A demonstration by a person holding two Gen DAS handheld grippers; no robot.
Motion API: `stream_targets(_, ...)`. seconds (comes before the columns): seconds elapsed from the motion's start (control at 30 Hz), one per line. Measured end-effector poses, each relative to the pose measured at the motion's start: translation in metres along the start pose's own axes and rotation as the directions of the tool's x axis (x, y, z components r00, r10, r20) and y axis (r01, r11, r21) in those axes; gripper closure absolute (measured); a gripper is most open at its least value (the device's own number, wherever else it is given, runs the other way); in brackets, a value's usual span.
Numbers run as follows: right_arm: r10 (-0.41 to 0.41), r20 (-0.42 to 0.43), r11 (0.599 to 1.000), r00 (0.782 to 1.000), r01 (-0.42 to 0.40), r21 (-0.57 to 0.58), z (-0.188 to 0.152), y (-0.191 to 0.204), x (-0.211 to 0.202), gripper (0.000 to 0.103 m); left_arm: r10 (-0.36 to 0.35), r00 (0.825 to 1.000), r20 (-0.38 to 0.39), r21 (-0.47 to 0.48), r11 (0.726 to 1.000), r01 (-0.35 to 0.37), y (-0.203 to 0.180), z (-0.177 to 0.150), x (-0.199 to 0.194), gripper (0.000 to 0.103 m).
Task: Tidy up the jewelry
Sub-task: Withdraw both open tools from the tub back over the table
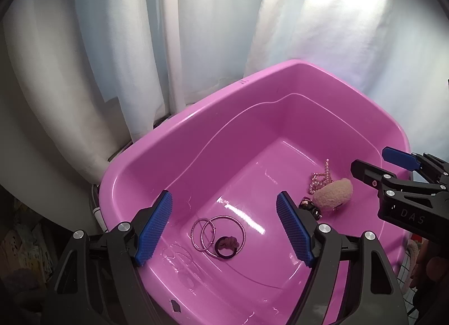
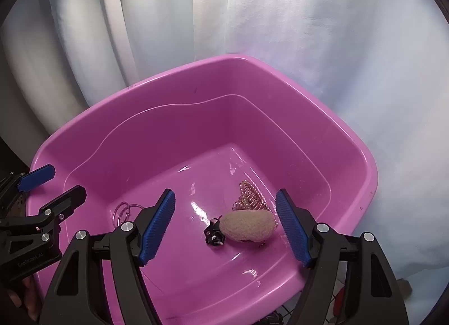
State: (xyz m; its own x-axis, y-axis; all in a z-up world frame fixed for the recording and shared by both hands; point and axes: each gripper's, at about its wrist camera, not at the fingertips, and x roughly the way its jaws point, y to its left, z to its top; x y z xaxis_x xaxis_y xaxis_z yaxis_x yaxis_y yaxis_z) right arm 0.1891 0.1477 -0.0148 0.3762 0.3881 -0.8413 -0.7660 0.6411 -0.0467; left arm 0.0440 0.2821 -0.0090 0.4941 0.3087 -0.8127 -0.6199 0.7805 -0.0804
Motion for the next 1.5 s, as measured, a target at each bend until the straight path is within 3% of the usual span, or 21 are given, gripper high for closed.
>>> stream_targets(0.4,0.024,0.028,0.999,0.999,-0.025,0.036,0.003,-0.006,-0.008,0.032,0.016,1.000,0.010,-0.003,1.000,-0.016,0.001,-0.003,-0.009,0.026)
stream_targets(0.9,0.038,0.116,0.998,0.993,-0.044,0.053,-0.017,-0.009,-0.058,0.032,0.017,0.998,0.057,0.000,1.000,-0.017,-0.011,-0.012,-0.046,0.024)
stream_targets(1.2,0.042,0.194,0.994,0.980,-0.061,0.093,-0.057,-0.018,-0.100,0.032,0.007,0.995,0.099,0.021,1.000,-0.010,-0.030,-0.030,-0.074,0.022)
stream_targets(1.5,-0.006,0.201,0.982,0.980,-0.033,0.188,-0.134,-0.047,-0.137,0.032,-0.057,0.991,0.120,0.081,0.996,0.048,-0.070,-0.067,-0.103,0.020)
